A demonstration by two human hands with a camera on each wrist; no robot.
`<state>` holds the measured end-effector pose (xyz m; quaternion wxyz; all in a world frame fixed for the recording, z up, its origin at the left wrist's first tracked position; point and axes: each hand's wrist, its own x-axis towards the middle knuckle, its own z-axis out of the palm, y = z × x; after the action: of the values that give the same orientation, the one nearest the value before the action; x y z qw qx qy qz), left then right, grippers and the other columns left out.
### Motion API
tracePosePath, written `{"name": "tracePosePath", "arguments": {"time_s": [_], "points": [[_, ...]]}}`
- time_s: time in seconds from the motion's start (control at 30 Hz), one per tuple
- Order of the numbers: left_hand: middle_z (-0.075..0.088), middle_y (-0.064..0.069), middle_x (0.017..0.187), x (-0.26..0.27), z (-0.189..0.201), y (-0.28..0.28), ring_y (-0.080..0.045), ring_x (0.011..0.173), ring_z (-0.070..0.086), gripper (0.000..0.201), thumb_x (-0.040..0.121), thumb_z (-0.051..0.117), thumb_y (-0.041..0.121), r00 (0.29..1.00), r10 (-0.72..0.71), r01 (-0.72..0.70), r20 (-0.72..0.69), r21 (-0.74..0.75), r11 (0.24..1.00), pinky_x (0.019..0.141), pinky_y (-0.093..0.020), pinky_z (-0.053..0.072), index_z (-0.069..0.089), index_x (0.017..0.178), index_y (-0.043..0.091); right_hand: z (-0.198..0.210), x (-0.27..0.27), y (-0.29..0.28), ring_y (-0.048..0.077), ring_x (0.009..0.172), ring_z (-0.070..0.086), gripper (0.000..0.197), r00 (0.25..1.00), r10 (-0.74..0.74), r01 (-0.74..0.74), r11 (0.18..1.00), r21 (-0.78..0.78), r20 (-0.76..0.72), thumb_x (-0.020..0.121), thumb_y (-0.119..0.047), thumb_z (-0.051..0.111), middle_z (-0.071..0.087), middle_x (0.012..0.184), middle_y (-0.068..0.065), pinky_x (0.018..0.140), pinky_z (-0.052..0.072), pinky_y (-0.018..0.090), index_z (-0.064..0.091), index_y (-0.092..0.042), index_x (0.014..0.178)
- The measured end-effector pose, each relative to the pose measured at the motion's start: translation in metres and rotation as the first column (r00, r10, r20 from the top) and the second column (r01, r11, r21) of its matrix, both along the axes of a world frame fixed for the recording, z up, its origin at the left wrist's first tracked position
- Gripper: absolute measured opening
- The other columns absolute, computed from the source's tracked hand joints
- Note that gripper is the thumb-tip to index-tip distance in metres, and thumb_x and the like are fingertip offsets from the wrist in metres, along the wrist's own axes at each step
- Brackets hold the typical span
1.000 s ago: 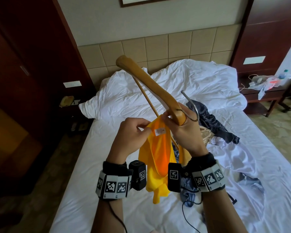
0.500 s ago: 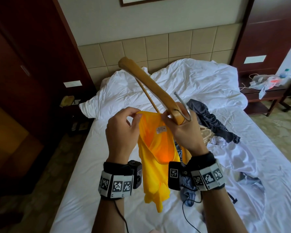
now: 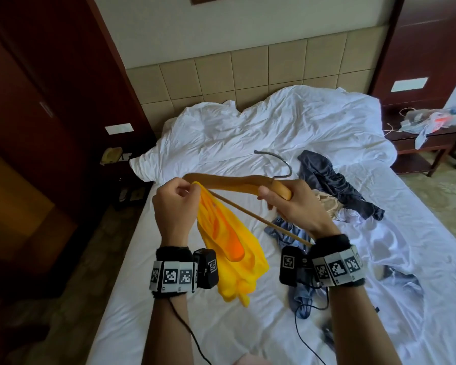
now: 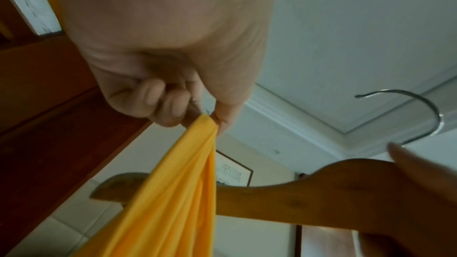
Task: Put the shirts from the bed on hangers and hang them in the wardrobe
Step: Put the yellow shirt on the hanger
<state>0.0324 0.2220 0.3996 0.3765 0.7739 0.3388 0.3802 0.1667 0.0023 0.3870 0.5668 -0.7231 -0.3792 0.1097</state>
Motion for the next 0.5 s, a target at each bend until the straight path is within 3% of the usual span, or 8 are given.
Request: {"name": "tracePosePath", "arguments": {"time_s": [0.07, 0.17, 0.3, 0.5], "points": [[0.062, -0.001, 0.059, -0.003, -0.007, 0.009, -0.021, 0.058, 0.060, 0.016, 0.082, 0.069, 0.022, 0.998, 0.063, -0.064, -0.029, -0.014, 0.998, 0.056, -0.036, 0.048, 0.065, 0.067, 0.018, -0.006, 0.004, -0.004, 0.014, 0.048, 0.054, 0.056, 0.999, -0.032, 0.033, 0.999, 0.013, -0.033, 0.096, -0.067, 0.060, 0.063, 0.057, 0.003, 0.056, 0.042, 0.030, 0.071, -0.021, 0.066], [0.065, -0.002, 0.066, -0.010, -0.018, 0.019, -0.022, 0.065, 0.063, 0.015, 0.086, 0.068, 0.022, 0.982, 0.160, -0.164, -0.097, -0.034, 0.986, 0.058, -0.031, 0.046, 0.066, 0.072, 0.015, -0.011, 0.010, -0.010, 0.020, 0.044, 0.048, 0.071, 0.993, -0.080, 0.085, 0.995, 0.055, -0.083, 0.096, -0.071, 0.048, 0.057, 0.049, 0.006, 0.051, 0.039, 0.032, 0.063, -0.011, 0.062], [0.065, -0.003, 0.073, -0.019, -0.027, 0.030, -0.026, 0.071, 0.062, 0.014, 0.089, 0.065, 0.024, 0.951, 0.243, -0.246, -0.194, 0.006, 0.969, 0.060, -0.031, 0.042, 0.067, 0.079, 0.015, -0.015, 0.016, -0.016, 0.019, 0.040, 0.040, 0.080, 0.988, -0.084, 0.096, 0.991, 0.090, -0.126, 0.098, -0.073, 0.045, 0.048, 0.045, 0.000, 0.046, 0.031, 0.024, 0.067, -0.003, 0.066], [0.066, -0.002, 0.072, -0.023, -0.028, 0.038, -0.026, 0.071, 0.062, 0.013, 0.088, 0.065, 0.023, 0.932, 0.275, -0.270, -0.238, 0.052, 0.961, 0.056, -0.028, 0.036, 0.068, 0.078, 0.015, -0.017, 0.020, -0.021, 0.016, 0.038, 0.043, 0.105, 0.987, -0.073, 0.075, 0.997, 0.013, -0.141, 0.091, -0.086, 0.040, 0.051, 0.044, 0.002, 0.045, 0.032, 0.023, 0.070, 0.014, 0.083]]}}
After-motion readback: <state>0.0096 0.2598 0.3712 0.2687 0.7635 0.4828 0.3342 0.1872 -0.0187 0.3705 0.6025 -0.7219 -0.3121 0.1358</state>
